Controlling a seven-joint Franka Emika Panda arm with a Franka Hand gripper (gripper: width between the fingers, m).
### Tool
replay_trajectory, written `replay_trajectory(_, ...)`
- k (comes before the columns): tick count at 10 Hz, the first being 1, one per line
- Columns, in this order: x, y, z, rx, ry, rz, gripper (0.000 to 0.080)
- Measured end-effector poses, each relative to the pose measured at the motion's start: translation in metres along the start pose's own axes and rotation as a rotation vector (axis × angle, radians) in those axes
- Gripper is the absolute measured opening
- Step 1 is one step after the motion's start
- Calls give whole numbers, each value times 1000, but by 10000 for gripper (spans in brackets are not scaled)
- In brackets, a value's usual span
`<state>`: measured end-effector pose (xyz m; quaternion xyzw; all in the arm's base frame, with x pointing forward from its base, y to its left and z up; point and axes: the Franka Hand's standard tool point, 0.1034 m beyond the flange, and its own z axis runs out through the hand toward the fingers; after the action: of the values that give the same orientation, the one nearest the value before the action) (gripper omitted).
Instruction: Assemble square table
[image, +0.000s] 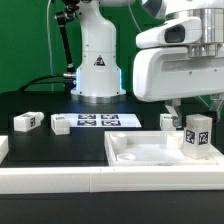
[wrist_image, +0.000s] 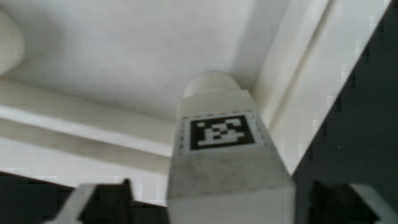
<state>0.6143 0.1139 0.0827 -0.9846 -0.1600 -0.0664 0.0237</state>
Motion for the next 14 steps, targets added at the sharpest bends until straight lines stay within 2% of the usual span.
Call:
replay_trajectory(1, 0, 0, 0, 0, 1, 6, 391)
replay_trajectory(2, 0, 0, 0, 0, 0, 22, 289)
replay_trajectory(5, 0, 0, 0, 2, 1, 118, 289)
replay_trajectory(7, 0, 0, 0, 17, 8, 316, 289)
replay_trajectory(14, -1, -3, 2, 35, 5, 995, 290)
